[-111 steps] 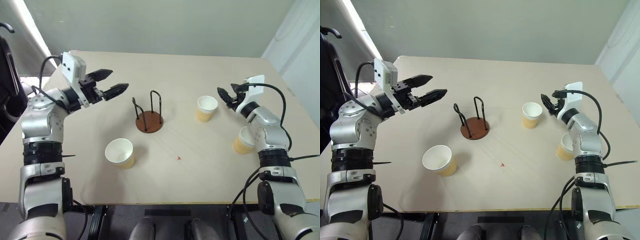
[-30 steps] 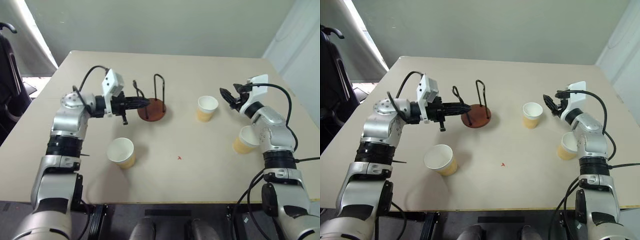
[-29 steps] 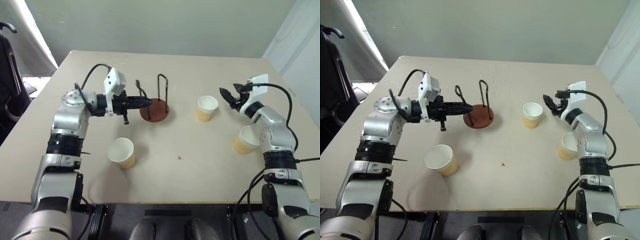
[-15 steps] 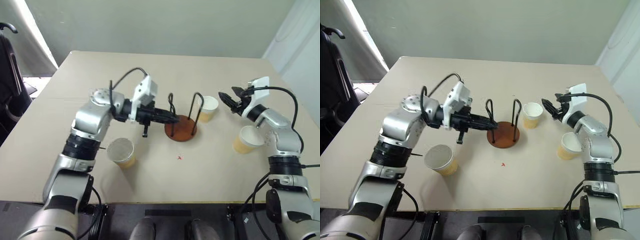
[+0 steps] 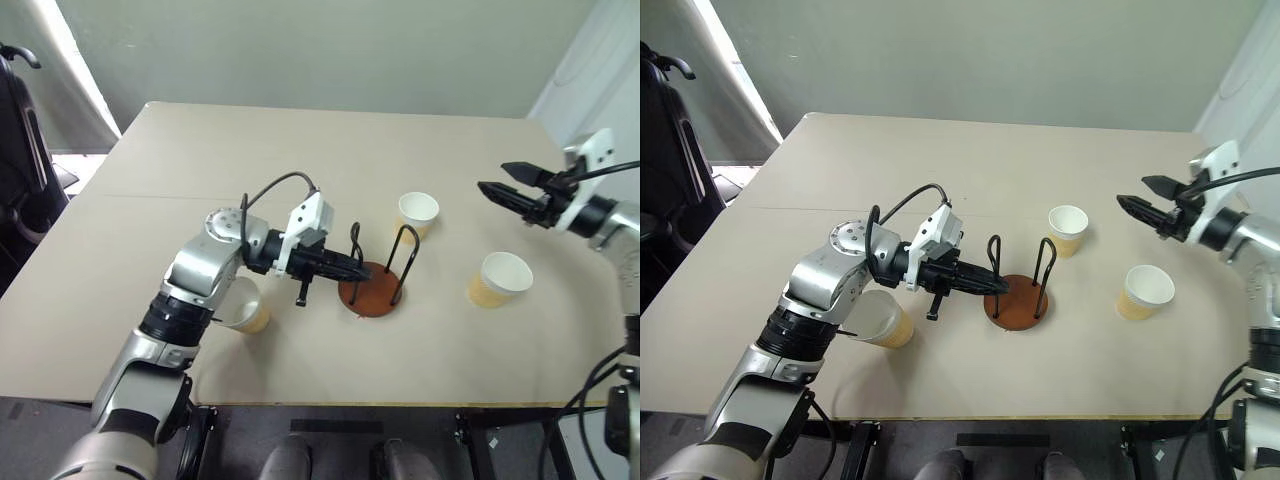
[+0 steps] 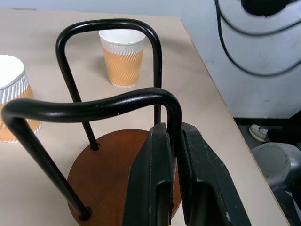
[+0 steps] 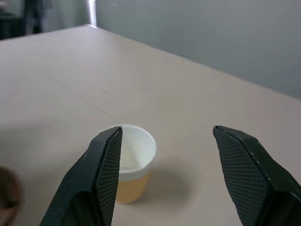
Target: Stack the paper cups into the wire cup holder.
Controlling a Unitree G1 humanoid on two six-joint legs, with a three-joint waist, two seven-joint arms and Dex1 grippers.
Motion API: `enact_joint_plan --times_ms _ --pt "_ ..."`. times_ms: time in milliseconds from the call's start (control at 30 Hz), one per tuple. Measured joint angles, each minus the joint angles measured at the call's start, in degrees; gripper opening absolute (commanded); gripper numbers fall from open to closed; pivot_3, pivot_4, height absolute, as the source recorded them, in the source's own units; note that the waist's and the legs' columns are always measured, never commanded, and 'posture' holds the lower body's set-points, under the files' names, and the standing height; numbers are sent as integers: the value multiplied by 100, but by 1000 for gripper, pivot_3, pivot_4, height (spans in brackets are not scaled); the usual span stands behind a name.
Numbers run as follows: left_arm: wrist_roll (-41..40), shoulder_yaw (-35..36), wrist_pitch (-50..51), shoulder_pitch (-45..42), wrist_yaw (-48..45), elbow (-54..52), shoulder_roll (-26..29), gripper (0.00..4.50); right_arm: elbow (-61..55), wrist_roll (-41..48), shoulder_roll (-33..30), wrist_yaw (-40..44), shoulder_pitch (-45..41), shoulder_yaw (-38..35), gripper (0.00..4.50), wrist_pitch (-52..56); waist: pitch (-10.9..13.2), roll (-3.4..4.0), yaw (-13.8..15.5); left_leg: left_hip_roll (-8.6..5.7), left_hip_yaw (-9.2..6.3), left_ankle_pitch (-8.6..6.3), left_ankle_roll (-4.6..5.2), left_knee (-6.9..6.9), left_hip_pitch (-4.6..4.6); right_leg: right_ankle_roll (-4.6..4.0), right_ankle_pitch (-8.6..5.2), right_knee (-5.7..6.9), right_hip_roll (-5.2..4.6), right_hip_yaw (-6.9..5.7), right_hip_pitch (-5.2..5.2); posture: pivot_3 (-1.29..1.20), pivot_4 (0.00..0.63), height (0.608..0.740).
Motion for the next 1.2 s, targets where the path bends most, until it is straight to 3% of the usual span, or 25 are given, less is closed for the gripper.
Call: enact_joint_plan --times_ms 267,500,1200 --pt "106 -52 -209 -9 -50 214 -126 30 -704 554 -871 1080 512 22 3092 702 0 0 12 -1 0 -1 2 6 10 3 0 -2 3 0 16 0 150 740" --pt "142 -251 -359 -8 -331 283 -204 30 -985 672 -1122 1412 629 35 3092 953 0 0 5 -1 3 -1 3 6 19 5 -1 -2 7 -1 18 0 150 740" --pt "525 -441 -890 -5 -659 374 30 30 -1434 888 -1105 1421 882 202 3092 1322 0 0 2 -1 5 -5 9 11 30 9 -3 0 9 -7 26 0 150 740"
